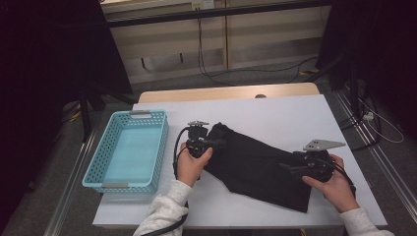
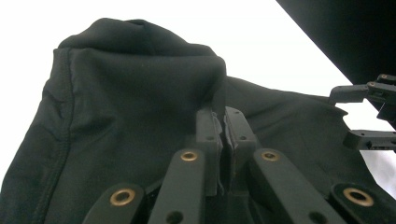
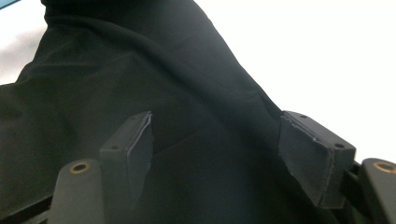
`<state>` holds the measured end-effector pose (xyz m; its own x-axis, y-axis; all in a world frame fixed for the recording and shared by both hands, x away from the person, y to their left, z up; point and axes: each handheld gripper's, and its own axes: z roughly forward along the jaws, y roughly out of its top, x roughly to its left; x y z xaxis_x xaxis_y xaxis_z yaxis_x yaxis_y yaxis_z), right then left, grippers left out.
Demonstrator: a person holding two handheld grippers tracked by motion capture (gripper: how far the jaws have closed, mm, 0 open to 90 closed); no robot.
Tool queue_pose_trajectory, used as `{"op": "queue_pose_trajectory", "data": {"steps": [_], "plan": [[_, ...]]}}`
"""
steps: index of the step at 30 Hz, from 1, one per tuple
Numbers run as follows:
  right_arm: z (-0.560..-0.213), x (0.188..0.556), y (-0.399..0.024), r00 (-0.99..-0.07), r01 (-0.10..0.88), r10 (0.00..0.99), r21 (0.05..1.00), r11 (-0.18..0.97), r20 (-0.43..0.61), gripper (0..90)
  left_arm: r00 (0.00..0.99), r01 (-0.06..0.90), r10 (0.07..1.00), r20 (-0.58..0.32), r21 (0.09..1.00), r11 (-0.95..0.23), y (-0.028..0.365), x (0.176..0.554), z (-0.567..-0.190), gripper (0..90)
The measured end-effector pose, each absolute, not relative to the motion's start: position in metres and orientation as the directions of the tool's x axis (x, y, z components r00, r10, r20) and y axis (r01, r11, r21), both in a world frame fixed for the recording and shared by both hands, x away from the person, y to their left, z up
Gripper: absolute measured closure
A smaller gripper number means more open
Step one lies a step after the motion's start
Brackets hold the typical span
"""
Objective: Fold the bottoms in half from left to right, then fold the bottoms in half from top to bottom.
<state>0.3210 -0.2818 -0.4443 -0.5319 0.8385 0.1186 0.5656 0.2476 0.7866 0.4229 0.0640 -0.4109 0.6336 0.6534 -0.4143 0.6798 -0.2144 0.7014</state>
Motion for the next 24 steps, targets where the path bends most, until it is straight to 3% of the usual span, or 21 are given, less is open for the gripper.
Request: {"op": "queue_pose_trajectory", "data": {"steps": [24], "plan": [[-0.443, 0.322, -0.277, -0.537, 0.563, 0.835, 0.788, 0.248, 0.120, 26.4, 0.676, 0.659, 0.623, -0.395, 0.702, -0.270, 0.042, 0.412, -0.414, 86.4]]}}
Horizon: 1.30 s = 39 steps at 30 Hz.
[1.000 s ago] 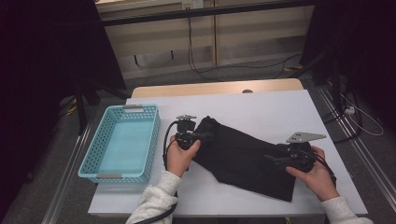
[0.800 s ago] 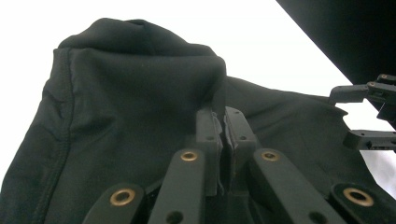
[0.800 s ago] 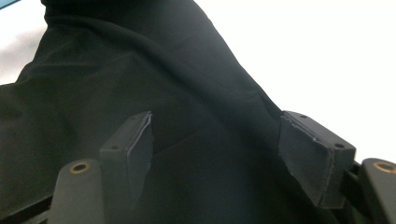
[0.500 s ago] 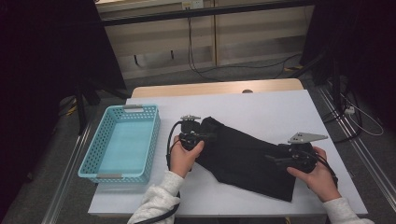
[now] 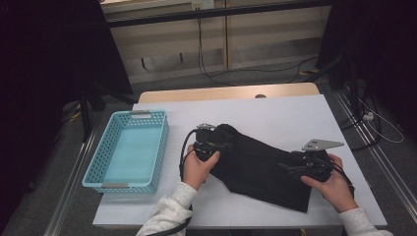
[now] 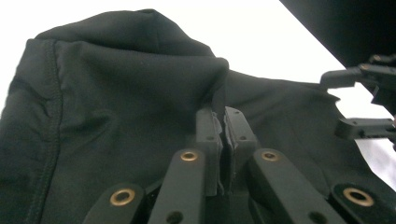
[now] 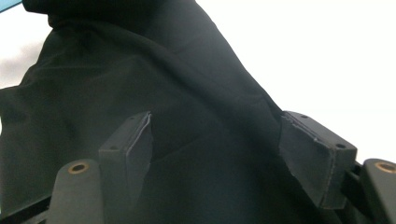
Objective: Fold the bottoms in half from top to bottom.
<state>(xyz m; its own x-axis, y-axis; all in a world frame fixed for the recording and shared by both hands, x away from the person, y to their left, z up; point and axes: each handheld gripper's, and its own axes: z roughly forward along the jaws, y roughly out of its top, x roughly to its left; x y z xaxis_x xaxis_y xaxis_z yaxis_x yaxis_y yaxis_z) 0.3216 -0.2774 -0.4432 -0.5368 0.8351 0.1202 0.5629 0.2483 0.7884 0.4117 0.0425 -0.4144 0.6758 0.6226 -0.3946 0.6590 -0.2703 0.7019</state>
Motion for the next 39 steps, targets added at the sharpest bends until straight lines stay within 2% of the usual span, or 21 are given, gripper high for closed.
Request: {"op": "queue_pose_trajectory", "data": {"steps": [5, 6, 7, 8, 11, 13, 15, 19, 24, 27, 28, 30, 31, 33, 39], "plan": [[-0.443, 0.322, -0.275, -0.542, 0.556, 0.832, 0.792, 0.252, 0.117, 26.4, 0.705, 0.642, 0.596, -0.384, 0.703, -0.306, 0.030, 0.404, -0.416, 85.3], [-0.442, 0.323, -0.274, -0.542, 0.556, 0.833, 0.793, 0.250, 0.117, 26.4, 0.711, 0.641, 0.586, -0.388, 0.702, -0.312, 0.028, 0.403, -0.416, 82.4], [-0.442, 0.323, -0.273, -0.542, 0.553, 0.832, 0.795, 0.250, 0.116, 26.4, 0.712, 0.642, 0.583, -0.391, 0.699, -0.315, 0.027, 0.402, -0.417, 71.4], [-0.442, 0.323, -0.273, -0.542, 0.553, 0.832, 0.795, 0.250, 0.116, 26.4, 0.715, 0.642, 0.579, -0.393, 0.697, -0.320, 0.027, 0.402, -0.416, 71.4], [-0.442, 0.325, -0.269, -0.547, 0.549, 0.829, 0.796, 0.253, 0.115, 26.4, 0.711, 0.631, 0.594, -0.377, 0.714, -0.302, 0.034, 0.404, -0.411, 54.8], [-0.442, 0.326, -0.265, -0.553, 0.546, 0.826, 0.796, 0.261, 0.109, 26.5, 0.698, 0.637, 0.606, -0.381, 0.717, -0.283, 0.040, 0.405, -0.408, 48.9], [-0.441, 0.328, -0.261, -0.555, 0.541, 0.825, 0.798, 0.267, 0.101, 26.5, 0.690, 0.631, 0.633, -0.350, 0.720, -0.290, 0.047, 0.407, -0.406, 38.7], [-0.438, 0.336, -0.247, -0.567, 0.528, 0.818, 0.803, 0.277, 0.091, 28.4, 0.661, 0.630, 0.688, -0.299, 0.719, -0.293, 0.064, 0.411, -0.406, 27.2], [-0.439, 0.344, -0.232, -0.583, 0.528, 0.808, 0.796, 0.297, 0.085, 32.2, 0.634, 0.627, 0.731, -0.251, 0.720, -0.296, 0.077, 0.413, -0.408, 20.0], [-0.442, 0.349, -0.219, -0.606, 0.533, 0.791, 0.781, 0.327, 0.082, 39.8, 0.622, 0.633, 0.746, -0.238, 0.714, -0.300, 0.085, 0.413, -0.409, 18.3], [-0.444, 0.350, -0.210, -0.630, 0.534, 0.771, 0.774, 0.340, 0.095, 45.0, 0.619, 0.633, 0.750, -0.233, 0.714, -0.300, 0.088, 0.413, -0.409, 17.3], [-0.444, 0.351, -0.208, -0.631, 0.535, 0.770, 0.772, 0.343, 0.095, 46.2, 0.613, 0.635, 0.759, -0.219, 0.708, -0.309, 0.092, 0.413, -0.410, 17.0], [-0.445, 0.352, -0.203, -0.638, 0.535, 0.764, 0.769, 0.350, 0.096, 50.0, 0.612, 0.634, 0.762, -0.210, 0.706, -0.315, 0.094, 0.413, -0.410, 16.7], [-0.447, 0.352, -0.192, -0.689, 0.529, 0.711, 0.768, 0.361, 0.141, 53.8, 0.601, 0.636, 0.771, -0.211, 0.710, -0.302, 0.098, 0.413, -0.410, 16.0], [-0.451, 0.344, -0.167, -0.746, 0.499, 0.655, 0.753, 0.429, 0.122, 54.4, 0.592, 0.639, 0.779, -0.206, 0.710, -0.298, 0.104, 0.414, -0.409, 15.6]]}}
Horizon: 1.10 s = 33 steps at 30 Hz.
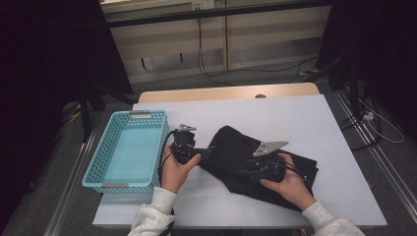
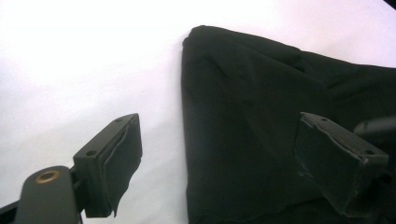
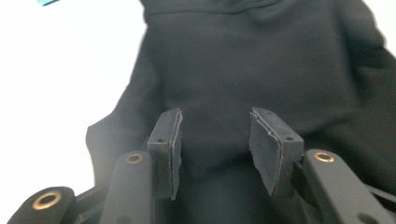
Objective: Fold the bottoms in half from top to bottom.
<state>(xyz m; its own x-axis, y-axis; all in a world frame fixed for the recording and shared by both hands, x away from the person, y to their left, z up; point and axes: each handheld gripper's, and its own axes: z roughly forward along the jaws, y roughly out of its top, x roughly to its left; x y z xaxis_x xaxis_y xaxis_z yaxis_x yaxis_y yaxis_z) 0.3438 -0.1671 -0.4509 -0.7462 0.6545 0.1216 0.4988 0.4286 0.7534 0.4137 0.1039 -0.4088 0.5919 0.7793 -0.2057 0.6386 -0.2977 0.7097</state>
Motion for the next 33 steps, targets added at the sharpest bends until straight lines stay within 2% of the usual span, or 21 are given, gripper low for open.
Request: {"op": "queue_pose_trajectory", "data": {"steps": [3, 5, 8, 10, 20, 24, 26, 27, 30, 33], "plan": [[-0.461, 0.340, -0.154, -0.772, 0.491, 0.627, 0.725, 0.484, 0.105, 58.5, 0.585, 0.641, 0.785, -0.204, 0.709, -0.294, 0.105, 0.414, -0.409, 15.3], [-0.461, 0.339, -0.154, -0.772, 0.466, 0.632, 0.734, 0.494, 0.064, 67.9, 0.586, 0.638, 0.784, -0.202, 0.712, -0.293, 0.105, 0.414, -0.408, 15.3], [-0.462, 0.342, -0.159, -0.750, 0.481, 0.658, 0.737, 0.474, 0.066, 84.6, 0.587, 0.638, 0.784, -0.202, 0.712, -0.294, 0.106, 0.414, -0.408, 15.3], [-0.461, 0.344, -0.164, -0.745, 0.486, 0.663, 0.745, 0.457, 0.080, 86.9, 0.585, 0.637, 0.785, -0.202, 0.714, -0.291, 0.106, 0.414, -0.407, 15.3], [-0.428, 0.328, -0.190, -0.753, 0.465, 0.650, 0.782, 0.415, 0.102, 87.6, 0.580, 0.637, 0.788, -0.207, 0.718, -0.281, 0.108, 0.414, -0.406, 15.3], [-0.428, 0.315, -0.197, -0.767, 0.476, 0.630, 0.767, 0.431, 0.122, 88.2, 0.586, 0.634, 0.785, -0.202, 0.717, -0.288, 0.107, 0.414, -0.405, 15.3], [-0.431, 0.308, -0.198, -0.774, 0.482, 0.620, 0.752, 0.449, 0.126, 83.9, 0.590, 0.631, 0.783, -0.198, 0.718, -0.294, 0.104, 0.415, -0.406, 15.3], [-0.433, 0.306, -0.199, -0.764, 0.481, 0.635, 0.756, 0.444, 0.113, 74.0, 0.593, 0.633, 0.779, -0.203, 0.716, -0.295, 0.102, 0.415, -0.406, 15.3], [-0.432, 0.309, -0.203, -0.747, 0.485, 0.656, 0.765, 0.423, 0.111, 73.7, 0.596, 0.632, 0.778, -0.200, 0.715, -0.300, 0.100, 0.416, -0.406, 15.3], [-0.432, 0.328, -0.213, -0.686, 0.502, 0.720, 0.787, 0.359, 0.110, 67.8, 0.594, 0.631, 0.779, -0.201, 0.717, -0.297, 0.099, 0.416, -0.407, 15.3]]}}
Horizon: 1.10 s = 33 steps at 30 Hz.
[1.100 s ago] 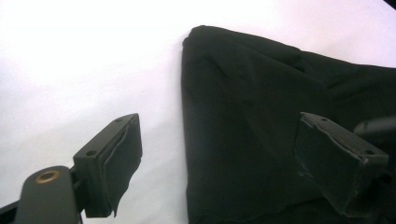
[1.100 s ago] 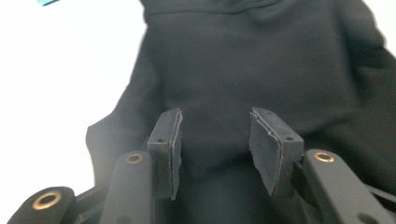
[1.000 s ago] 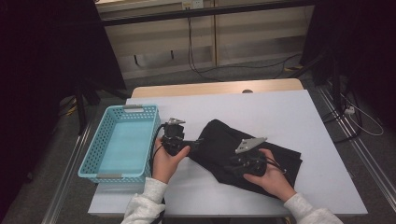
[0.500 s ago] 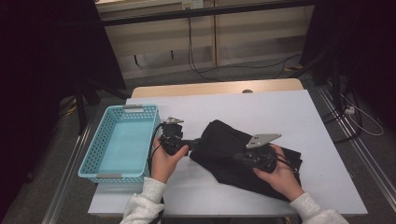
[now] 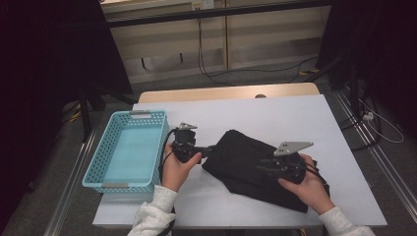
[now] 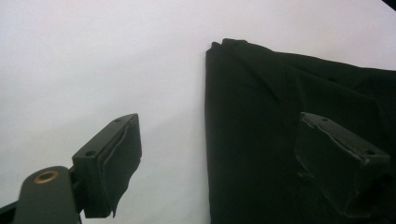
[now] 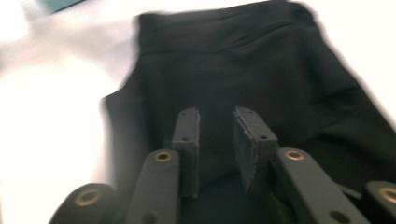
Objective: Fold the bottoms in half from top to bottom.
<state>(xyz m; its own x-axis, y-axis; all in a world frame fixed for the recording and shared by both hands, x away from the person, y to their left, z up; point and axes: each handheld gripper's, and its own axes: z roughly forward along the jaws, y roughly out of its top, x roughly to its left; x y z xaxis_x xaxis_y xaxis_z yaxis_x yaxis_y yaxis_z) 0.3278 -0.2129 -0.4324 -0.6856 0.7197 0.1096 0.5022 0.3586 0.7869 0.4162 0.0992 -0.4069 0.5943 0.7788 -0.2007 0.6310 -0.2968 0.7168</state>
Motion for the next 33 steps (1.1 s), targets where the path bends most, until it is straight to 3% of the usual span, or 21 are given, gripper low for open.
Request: {"op": "queue_pose_trajectory", "data": {"steps": [9, 13, 20, 25, 28, 30, 33], "plan": [[-0.452, 0.366, -0.215, -0.602, 0.550, 0.797, 0.749, 0.369, 0.050, 67.6, 0.592, 0.639, 0.781, -0.200, 0.707, -0.303, 0.100, 0.415, -0.410, 15.2], [-0.457, 0.371, -0.212, -0.637, 0.562, 0.767, 0.729, 0.391, 0.080, 87.6, 0.590, 0.637, 0.782, -0.199, 0.711, -0.299, 0.102, 0.416, -0.410, 15.2], [-0.430, 0.380, -0.214, -0.617, 0.529, 0.785, 0.767, 0.363, 0.054, 87.8, 0.593, 0.638, 0.780, -0.198, 0.707, -0.306, 0.101, 0.416, -0.410, 15.2], [-0.432, 0.398, -0.214, -0.586, 0.563, 0.809, 0.744, 0.361, 0.051, 87.6, 0.593, 0.639, 0.780, -0.201, 0.707, -0.304, 0.101, 0.417, -0.410, 15.2], [-0.443, 0.407, -0.215, -0.546, 0.604, 0.836, 0.711, 0.360, 0.040, 83.8, 0.593, 0.636, 0.780, -0.197, 0.710, -0.303, 0.102, 0.418, -0.409, 15.2], [-0.450, 0.411, -0.214, -0.530, 0.620, 0.846, 0.706, 0.341, 0.058, 71.5, 0.593, 0.636, 0.780, -0.199, 0.709, -0.303, 0.102, 0.418, -0.409, 15.2], [-0.453, 0.414, -0.213, -0.526, 0.608, 0.849, 0.720, 0.335, 0.049, 63.0, 0.590, 0.638, 0.782, -0.202, 0.710, -0.298, 0.103, 0.417, -0.409, 15.2]]}}
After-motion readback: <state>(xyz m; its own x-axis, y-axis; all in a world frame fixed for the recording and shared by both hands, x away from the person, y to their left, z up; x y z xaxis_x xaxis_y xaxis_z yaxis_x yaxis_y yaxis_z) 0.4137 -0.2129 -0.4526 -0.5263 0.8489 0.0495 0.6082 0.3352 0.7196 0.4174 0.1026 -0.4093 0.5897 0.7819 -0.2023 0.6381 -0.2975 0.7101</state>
